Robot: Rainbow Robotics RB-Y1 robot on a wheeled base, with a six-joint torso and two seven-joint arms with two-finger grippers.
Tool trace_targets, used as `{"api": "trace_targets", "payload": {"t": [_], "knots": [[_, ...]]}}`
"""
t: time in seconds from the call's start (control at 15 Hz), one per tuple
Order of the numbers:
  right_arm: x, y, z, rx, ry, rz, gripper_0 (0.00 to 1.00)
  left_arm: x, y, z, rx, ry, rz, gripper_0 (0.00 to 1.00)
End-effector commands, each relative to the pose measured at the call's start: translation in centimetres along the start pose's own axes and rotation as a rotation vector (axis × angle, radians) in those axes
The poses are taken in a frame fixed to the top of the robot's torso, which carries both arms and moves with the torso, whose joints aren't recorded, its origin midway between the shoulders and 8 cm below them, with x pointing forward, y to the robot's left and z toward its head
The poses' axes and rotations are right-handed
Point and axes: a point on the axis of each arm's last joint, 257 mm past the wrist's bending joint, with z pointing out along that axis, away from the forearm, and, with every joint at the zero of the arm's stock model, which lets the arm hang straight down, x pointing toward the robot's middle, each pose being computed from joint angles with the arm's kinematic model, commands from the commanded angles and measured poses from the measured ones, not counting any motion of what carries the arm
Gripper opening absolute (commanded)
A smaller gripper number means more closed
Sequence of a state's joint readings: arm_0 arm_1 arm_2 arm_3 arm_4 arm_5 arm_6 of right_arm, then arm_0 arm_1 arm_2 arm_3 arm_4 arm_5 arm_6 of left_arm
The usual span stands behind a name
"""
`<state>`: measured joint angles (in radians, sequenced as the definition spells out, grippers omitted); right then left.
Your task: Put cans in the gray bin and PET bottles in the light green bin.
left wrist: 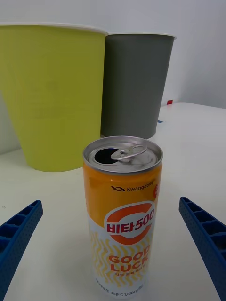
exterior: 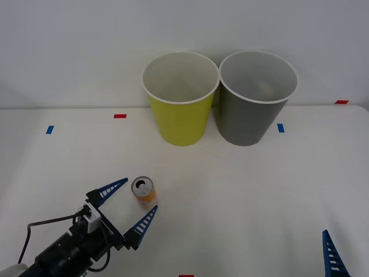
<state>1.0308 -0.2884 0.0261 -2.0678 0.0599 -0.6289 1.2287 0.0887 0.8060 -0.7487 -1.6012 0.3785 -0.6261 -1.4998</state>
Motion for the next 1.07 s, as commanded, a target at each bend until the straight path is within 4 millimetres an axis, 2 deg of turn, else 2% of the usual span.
{"api": "trace_targets", "payload": {"t": [0.07,0.33,0.87,0.93,1.0,1.07], "knots": [[0.0,0.0,0.0,0.000,0.000,0.000,1.00,-0.2,0.2,0.9,0.004,0.000,0.008,1.00],[0.0,0.0,0.0,0.000,0.000,0.000,1.00,-0.5,-0.2,2.1,0.003,-0.008,-0.002,1.00],[0.0,0.0,0.0,0.000,0.000,0.000,1.00,-0.5,-0.9,3.3,0.001,-0.009,-0.020,1.00],[0.0,0.0,0.0,0.000,0.000,0.000,1.00,-0.5,-1.0,3.3,0.004,-0.009,-0.015,0.72],[0.0,0.0,0.0,0.000,0.000,0.000,1.00,-0.5,-1.1,3.3,0.007,-0.009,-0.009,0.21],[0.0,0.0,0.0,0.000,0.000,0.000,1.00,-0.5,-1.1,3.3,0.010,-0.009,0.001,0.09]]}}
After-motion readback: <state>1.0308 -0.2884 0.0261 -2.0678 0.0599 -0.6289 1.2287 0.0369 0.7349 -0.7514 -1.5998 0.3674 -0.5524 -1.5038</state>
